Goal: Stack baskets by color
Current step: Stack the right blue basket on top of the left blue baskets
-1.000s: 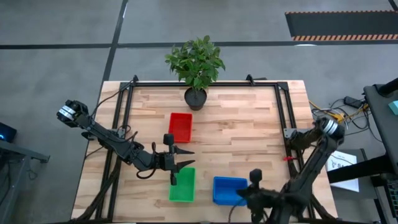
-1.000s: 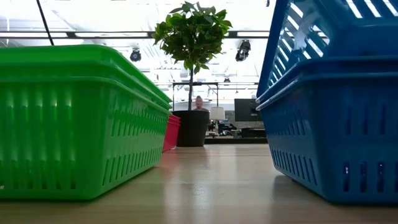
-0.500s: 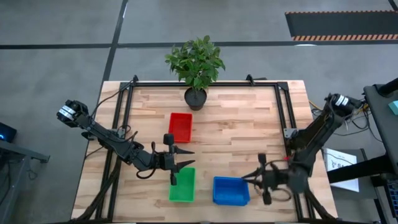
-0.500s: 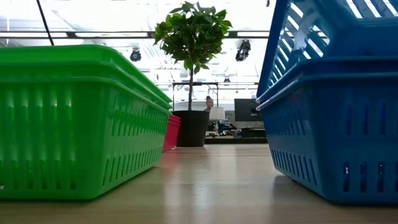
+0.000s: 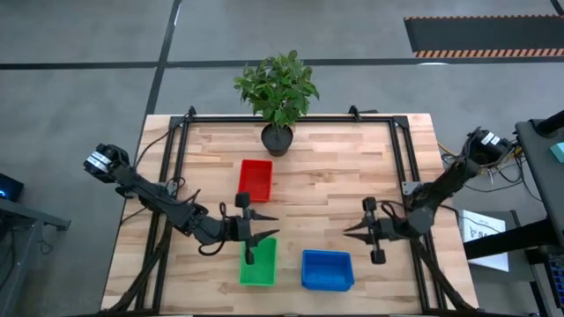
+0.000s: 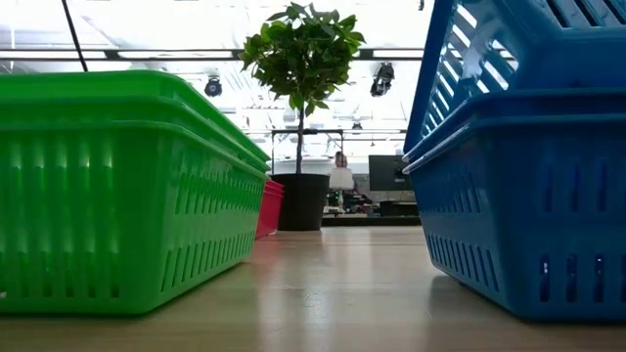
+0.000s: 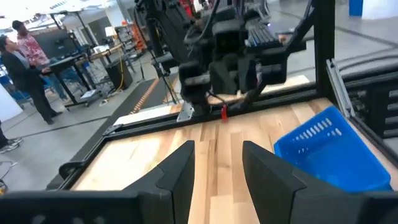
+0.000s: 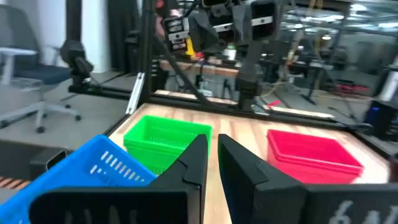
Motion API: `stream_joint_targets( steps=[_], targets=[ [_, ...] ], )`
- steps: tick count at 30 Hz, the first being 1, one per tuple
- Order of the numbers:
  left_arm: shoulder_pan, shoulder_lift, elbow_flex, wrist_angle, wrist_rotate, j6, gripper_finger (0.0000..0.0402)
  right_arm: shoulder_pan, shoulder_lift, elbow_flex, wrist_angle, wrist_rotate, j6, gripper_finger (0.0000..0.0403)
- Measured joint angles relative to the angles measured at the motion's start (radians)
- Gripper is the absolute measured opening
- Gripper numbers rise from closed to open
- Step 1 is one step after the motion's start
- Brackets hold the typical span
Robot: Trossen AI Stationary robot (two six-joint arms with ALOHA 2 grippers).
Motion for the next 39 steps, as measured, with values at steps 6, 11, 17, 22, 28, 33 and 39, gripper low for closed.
stream_joint_targets(
  steps=[6,11,17,22,28,33,39],
  targets=[
    [0.0,0.064,0.01,0.119,0.0,0.003,0.0118,-0.149,-0.066,-0.031,-0.014,-0.165,-0.057,0.0031],
    [-0.007,0.094,0.04,0.13,0.009,-0.041,0.0118,-0.159,-0.212,-0.09,-0.063,-0.169,-0.116,0.0031],
    [-0.007,0.147,0.111,0.12,0.064,-0.109,0.0118,-0.158,-0.418,-0.183,-0.099,-0.165,-0.107,0.0031],
    [-0.007,0.207,0.207,0.019,0.083,-0.193,0.0118,-0.158,-0.53,-0.204,-0.147,-0.161,-0.125,0.0031],
    [-0.006,0.283,0.382,-0.268,0.126,-0.318,0.0118,-0.158,-0.596,-0.189,-0.184,-0.161,-0.186,0.0031],
    [-0.005,0.351,0.538,-0.459,0.201,-0.365,0.0118,-0.158,-0.616,-0.173,-0.226,-0.16,-0.243,0.0031],
    [-0.005,0.407,0.654,-0.508,0.26,-0.367,0.0118,-0.164,-0.619,-0.128,-0.24,-0.144,-0.342,0.0031]
  ],
)
